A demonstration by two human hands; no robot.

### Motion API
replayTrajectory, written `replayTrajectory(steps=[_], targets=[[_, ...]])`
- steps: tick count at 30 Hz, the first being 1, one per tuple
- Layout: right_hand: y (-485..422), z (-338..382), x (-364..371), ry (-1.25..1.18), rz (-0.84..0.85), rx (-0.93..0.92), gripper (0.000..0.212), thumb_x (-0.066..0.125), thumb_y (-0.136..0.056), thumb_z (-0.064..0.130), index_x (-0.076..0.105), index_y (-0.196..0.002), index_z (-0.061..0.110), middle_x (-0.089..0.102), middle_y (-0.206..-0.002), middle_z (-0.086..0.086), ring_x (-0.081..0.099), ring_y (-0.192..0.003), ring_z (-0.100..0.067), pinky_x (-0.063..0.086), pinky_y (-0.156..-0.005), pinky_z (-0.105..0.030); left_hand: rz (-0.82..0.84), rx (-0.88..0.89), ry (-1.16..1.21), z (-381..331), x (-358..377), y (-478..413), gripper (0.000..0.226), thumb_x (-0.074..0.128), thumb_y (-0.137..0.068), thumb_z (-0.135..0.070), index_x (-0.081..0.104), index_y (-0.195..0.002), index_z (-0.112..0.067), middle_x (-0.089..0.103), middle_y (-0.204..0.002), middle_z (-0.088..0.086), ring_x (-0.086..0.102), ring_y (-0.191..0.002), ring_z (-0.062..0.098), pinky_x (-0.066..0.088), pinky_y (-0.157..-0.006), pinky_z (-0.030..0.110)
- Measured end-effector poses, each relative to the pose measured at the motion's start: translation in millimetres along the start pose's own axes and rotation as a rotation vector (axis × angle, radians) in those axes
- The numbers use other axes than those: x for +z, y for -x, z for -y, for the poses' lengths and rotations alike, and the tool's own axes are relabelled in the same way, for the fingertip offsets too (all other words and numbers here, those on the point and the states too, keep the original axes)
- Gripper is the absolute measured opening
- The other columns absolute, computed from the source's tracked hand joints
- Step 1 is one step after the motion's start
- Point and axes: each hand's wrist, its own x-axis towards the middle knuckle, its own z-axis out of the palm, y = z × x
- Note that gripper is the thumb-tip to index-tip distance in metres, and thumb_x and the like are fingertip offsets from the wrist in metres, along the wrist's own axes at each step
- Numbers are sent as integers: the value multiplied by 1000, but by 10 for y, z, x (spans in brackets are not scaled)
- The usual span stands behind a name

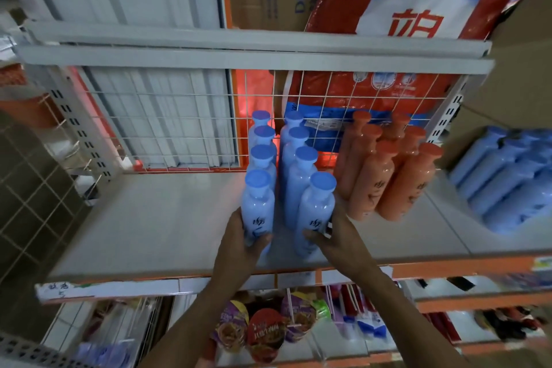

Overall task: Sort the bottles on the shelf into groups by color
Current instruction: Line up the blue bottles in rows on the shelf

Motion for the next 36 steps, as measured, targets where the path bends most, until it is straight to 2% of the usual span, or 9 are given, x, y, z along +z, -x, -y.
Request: replayTrajectory(steps=[7,10,12,14,18,25,31,34,36], targets=[[-37,-106,100,-9,13,17,69,68,-75,47,41,-134,25,51,-126,1,53,-116,-19,48,-96,-47,16,5,4,-4,27,-20,51,75,-85,-19,43,-123,-32,57,-119,-12,58,-105,-1,51,-80,15],[-46,-94,134,-26,4,10,64,73,-78,38,43,-132,22,48,-122,-2,50,-113,-20,48,-95,-46,43,21,11,-24,27,-42,52,74,-86,-17,44,-126,-32,58,-121,-11,58,-109,0,51,-85,17],[-47,-91,153,-26,3,-8,60,75,-81,29,43,-131,20,46,-120,-2,49,-111,-20,48,-94,-45,46,28,-7,2,24,-47,55,75,-86,-27,44,-131,-31,57,-124,-6,57,-114,7,53,-91,26],[-49,-94,158,-23,3,-16,59,75,-82,28,42,-131,18,46,-120,-3,49,-110,-19,48,-93,-44,53,23,-22,61,25,-54,62,74,-85,-37,41,-137,-29,54,-129,-3,55,-121,13,52,-98,38],[-64,-103,147,-27,18,-26,62,74,-83,31,41,-134,18,45,-122,-3,48,-113,-18,48,-94,-41,41,56,-60,14,58,-48,68,72,-87,-36,36,-144,-26,52,-133,-2,52,-126,17,51,-100,44],[-42,-124,157,24,58,-33,67,64,-87,44,32,-141,20,44,-132,0,47,-117,-12,45,-92,-30,44,104,-26,-104,79,-19,65,70,-89,-16,36,-144,-21,53,-136,-11,52,-127,12,48,-101,28],[6,-216,156,106,91,1,61,67,-88,38,35,-136,19,51,-129,0,53,-113,-17,47,-85,-30,38,42,-57,-88,56,14,72,72,-86,-39,33,-145,-30,49,-137,-8,49,-128,11,49,-103,35],[35,-294,171,124,103,13,60,66,-87,43,35,-136,25,54,-128,1,56,-111,-16,52,-86,-34,46,46,-68,-129,70,13,65,71,-87,-25,34,-141,-31,50,-136,-14,50,-125,1,48,-100,22],[39,-303,171,133,104,15,60,66,-87,43,35,-136,26,55,-128,1,57,-111,-16,52,-85,-35,56,44,-59,-146,78,14,68,70,-88,-24,33,-144,-26,49,-139,-10,49,-126,1,47,-102,23]])
